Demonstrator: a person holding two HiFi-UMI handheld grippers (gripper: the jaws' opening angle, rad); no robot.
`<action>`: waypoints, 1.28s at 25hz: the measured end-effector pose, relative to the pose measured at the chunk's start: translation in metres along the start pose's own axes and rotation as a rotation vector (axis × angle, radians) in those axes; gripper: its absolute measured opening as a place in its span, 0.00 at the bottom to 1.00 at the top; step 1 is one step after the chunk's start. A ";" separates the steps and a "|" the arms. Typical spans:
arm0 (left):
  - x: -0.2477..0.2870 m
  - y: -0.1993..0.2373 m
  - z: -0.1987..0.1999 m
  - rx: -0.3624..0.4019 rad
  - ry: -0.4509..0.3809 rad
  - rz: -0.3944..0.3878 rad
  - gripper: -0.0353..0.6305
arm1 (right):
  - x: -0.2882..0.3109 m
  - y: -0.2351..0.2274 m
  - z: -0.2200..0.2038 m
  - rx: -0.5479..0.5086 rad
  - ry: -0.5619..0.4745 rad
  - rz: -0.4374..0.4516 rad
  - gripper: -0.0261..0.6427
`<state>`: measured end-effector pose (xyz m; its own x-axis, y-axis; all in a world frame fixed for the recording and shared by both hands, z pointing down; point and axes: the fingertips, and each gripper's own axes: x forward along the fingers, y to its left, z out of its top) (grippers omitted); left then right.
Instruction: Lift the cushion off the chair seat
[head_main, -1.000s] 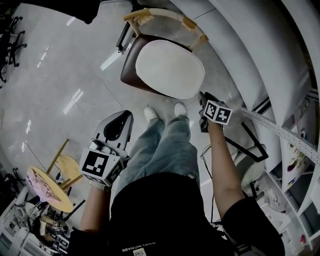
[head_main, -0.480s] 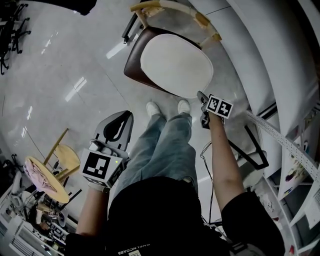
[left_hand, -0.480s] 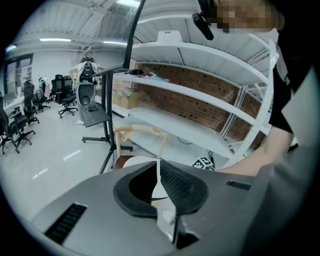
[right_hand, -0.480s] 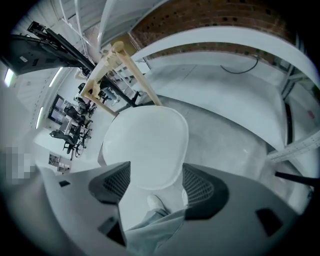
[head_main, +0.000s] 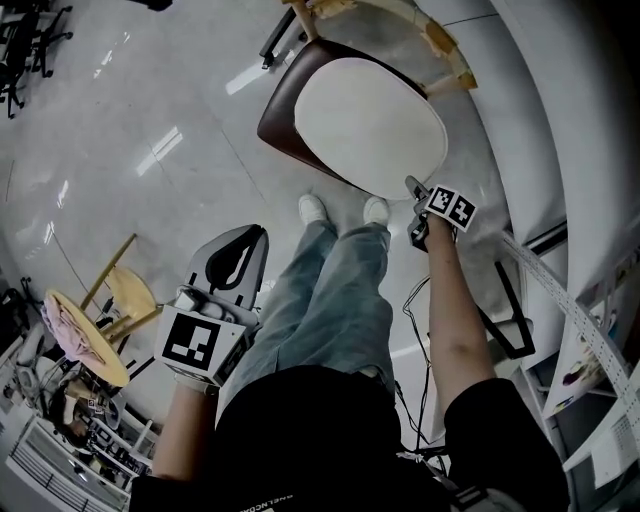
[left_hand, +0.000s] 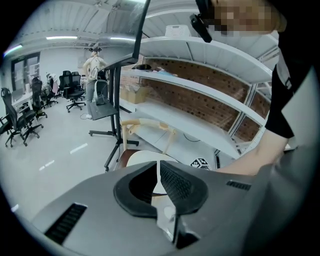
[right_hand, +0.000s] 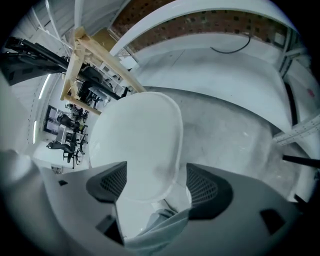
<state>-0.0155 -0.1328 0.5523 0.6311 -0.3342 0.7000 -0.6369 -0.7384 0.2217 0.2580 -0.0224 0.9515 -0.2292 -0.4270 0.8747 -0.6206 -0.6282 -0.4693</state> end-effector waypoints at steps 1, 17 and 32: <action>0.002 0.000 -0.001 -0.002 0.007 0.000 0.08 | 0.004 -0.001 0.001 0.002 0.007 -0.003 0.57; 0.014 0.000 -0.006 -0.024 0.050 -0.009 0.08 | 0.037 -0.006 0.010 0.073 0.044 0.004 0.57; 0.000 0.011 0.008 -0.062 -0.003 0.032 0.08 | 0.011 0.010 0.015 -0.039 0.034 -0.041 0.16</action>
<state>-0.0192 -0.1457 0.5493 0.6117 -0.3589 0.7050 -0.6826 -0.6899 0.2410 0.2612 -0.0429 0.9544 -0.2275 -0.3786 0.8972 -0.6587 -0.6187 -0.4282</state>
